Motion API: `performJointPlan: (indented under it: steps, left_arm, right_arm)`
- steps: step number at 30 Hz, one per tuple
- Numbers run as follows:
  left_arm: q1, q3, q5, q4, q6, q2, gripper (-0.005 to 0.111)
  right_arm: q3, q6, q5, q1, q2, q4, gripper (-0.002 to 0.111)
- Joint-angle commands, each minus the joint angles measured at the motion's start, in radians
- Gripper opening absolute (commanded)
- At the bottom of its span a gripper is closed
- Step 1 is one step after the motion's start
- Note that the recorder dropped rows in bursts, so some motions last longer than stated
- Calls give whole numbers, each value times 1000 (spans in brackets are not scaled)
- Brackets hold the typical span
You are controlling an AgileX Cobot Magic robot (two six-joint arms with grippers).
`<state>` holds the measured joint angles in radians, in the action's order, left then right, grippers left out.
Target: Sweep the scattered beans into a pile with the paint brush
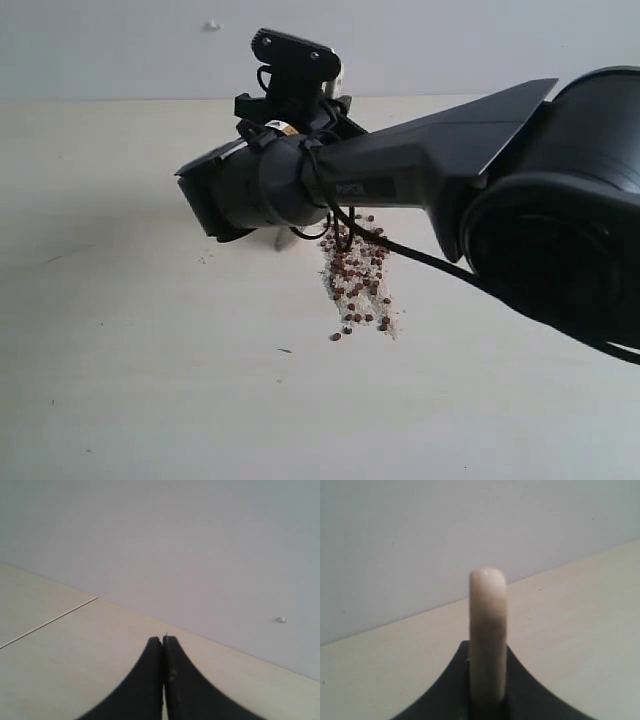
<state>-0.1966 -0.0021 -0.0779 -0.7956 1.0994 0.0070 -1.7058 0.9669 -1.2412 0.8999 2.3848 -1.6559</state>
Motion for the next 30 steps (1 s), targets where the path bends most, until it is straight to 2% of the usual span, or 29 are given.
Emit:
performJointPlan:
  steps: [1,9,19,30]
  left_arm:
    - [0,2,0,-6,1,-7,0]
    - [0,2,0,-6,1,-7,0]
    - [0,2,0,-6,1,-7,0]
    - [0,2,0,-6,1,-7,0]
  right_arm:
    - [2,140,20,6,-37,-42,0]
    - [2,296,20,6,-73,-45,0]
    - [2,152,20,6,-104,28,0]
    - [25,240,20,6,-178,171,0]
